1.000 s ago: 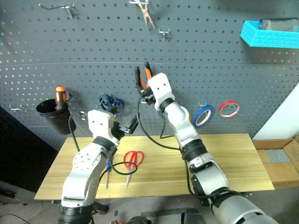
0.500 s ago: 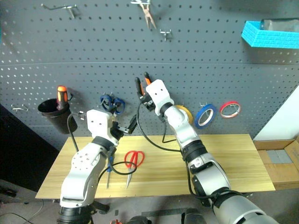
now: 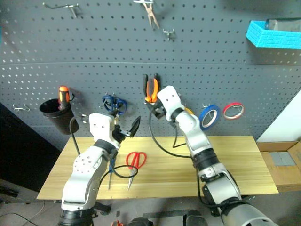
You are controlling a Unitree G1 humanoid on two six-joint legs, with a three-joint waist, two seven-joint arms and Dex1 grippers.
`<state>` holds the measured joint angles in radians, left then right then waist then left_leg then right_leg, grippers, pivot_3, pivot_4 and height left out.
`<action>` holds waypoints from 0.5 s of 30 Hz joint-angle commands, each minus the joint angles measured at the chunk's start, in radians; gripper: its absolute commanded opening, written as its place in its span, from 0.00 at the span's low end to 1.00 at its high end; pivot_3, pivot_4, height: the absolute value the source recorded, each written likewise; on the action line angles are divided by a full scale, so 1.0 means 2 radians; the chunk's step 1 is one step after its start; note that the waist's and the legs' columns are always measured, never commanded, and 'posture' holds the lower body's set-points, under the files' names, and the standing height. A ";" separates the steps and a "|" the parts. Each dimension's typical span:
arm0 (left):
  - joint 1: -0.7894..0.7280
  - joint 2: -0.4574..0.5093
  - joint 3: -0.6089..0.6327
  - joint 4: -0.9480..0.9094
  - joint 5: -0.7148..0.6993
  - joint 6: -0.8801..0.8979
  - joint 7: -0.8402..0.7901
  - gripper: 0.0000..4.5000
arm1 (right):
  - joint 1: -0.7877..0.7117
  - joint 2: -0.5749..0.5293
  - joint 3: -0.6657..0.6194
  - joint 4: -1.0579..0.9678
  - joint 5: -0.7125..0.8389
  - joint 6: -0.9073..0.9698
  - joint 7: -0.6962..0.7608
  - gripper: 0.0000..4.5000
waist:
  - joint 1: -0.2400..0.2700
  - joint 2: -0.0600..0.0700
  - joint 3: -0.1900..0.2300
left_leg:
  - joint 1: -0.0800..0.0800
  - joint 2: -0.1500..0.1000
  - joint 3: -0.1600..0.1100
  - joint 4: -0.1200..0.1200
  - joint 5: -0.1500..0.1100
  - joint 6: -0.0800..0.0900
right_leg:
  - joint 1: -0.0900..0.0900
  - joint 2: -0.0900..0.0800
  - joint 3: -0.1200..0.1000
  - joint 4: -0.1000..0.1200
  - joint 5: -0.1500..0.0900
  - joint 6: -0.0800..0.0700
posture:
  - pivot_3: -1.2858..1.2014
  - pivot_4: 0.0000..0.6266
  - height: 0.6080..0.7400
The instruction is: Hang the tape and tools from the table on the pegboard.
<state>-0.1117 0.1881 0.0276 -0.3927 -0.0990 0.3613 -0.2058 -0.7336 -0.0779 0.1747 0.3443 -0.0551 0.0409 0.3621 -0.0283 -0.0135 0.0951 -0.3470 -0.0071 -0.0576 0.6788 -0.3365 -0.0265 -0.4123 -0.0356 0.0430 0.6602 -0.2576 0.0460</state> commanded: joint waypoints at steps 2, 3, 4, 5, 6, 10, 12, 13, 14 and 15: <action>0.041 -0.011 -0.005 0.001 0.021 -0.004 0.029 1.00 | 0.051 -0.035 -0.007 -0.120 0.021 0.038 0.037 0.99 | -0.002 0.000 0.001 | 0.000 0.000 0.000 0.000 0.000 0.000 | 0.000 0.000 0.000 0.000 0.000 0.000 | 0.51 0.17 1.00; 0.051 -0.014 -0.008 0.006 0.030 -0.001 0.038 1.00 | 0.066 -0.045 -0.008 -0.142 0.027 0.046 0.050 0.99 | -0.003 0.001 0.001 | 0.000 0.000 0.000 0.000 0.000 0.000 | 0.000 -0.001 0.000 0.000 0.000 0.000 | 0.51 0.18 1.00; 0.058 -0.016 -0.010 0.010 0.037 0.002 0.046 1.00 | 0.078 -0.053 -0.007 -0.159 0.036 0.051 0.063 0.99 | -0.003 0.001 0.001 | 0.000 0.001 0.000 -0.001 0.000 0.000 | 0.000 -0.001 0.000 0.000 0.000 0.000 | 0.51 0.18 1.00; 0.064 -0.019 -0.010 0.019 0.043 0.007 0.054 1.00 | 0.091 -0.062 -0.005 -0.175 0.053 0.057 0.085 0.99 | -0.003 0.001 0.002 | 0.000 0.001 0.000 -0.001 0.000 0.000 | 0.000 -0.001 0.000 -0.001 0.000 0.000 | 0.51 0.18 1.00; 0.069 -0.023 -0.010 0.028 0.046 0.013 0.061 1.00 | 0.102 -0.071 -0.002 -0.187 0.066 0.058 0.106 0.99 | -0.003 0.002 0.002 | 0.000 0.001 0.000 -0.001 0.000 0.000 | 0.000 -0.001 0.000 -0.001 0.000 0.000 | 0.51 0.19 1.00; 0.085 -0.037 -0.004 0.084 0.053 0.037 0.086 1.00 | 0.156 -0.110 0.019 -0.203 0.105 0.029 0.202 0.99 | -0.002 0.002 0.005 | 0.001 0.000 0.000 0.000 0.000 0.001 | 0.002 0.001 0.000 0.000 0.000 0.000 | 0.50 0.20 1.00; 0.086 -0.038 -0.003 0.117 0.048 0.041 0.080 1.00 | 0.179 -0.126 0.037 -0.201 0.111 0.015 0.242 0.99 | -0.002 0.001 0.008 | 0.003 0.000 0.000 0.000 0.000 0.001 | 0.004 0.001 -0.001 -0.001 0.000 0.000 | 0.50 0.21 1.00; 0.084 -0.036 -0.002 0.129 0.046 0.039 0.076 1.00 | 0.185 -0.129 0.043 -0.200 0.114 0.011 0.253 0.99 | -0.002 0.001 0.010 | 0.004 0.000 0.000 0.000 0.000 0.001 | 0.005 0.001 -0.001 -0.001 0.000 0.000 | 0.50 0.22 1.00; 0.082 -0.034 -0.003 0.140 0.043 0.042 0.069 1.00 | 0.189 -0.129 0.048 -0.200 0.120 0.016 0.263 0.99 | -0.002 0.001 0.012 | 0.004 0.000 0.000 0.000 0.000 0.001 | 0.004 0.001 -0.001 -0.001 0.000 0.000 | 0.50 0.22 1.00; 0.080 -0.031 -0.001 0.148 0.042 0.043 0.066 1.00 | 0.192 -0.128 0.051 -0.198 0.122 0.018 0.268 0.99 | -0.002 0.001 0.015 | 0.004 0.000 0.000 0.000 0.000 0.001 | 0.004 0.001 -0.001 -0.001 0.000 0.000 | 0.50 0.23 1.00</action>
<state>0.0676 0.1186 0.0195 -0.0970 -0.0079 0.4529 -0.0601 -0.3371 -0.3378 0.2702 -0.0243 0.1508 0.0954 0.8651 -0.0330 -0.0119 0.1251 -0.3398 -0.0070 -0.0581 0.6782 -0.3373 -0.0245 -0.4039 -0.0336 0.0416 0.6583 -0.2579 0.0464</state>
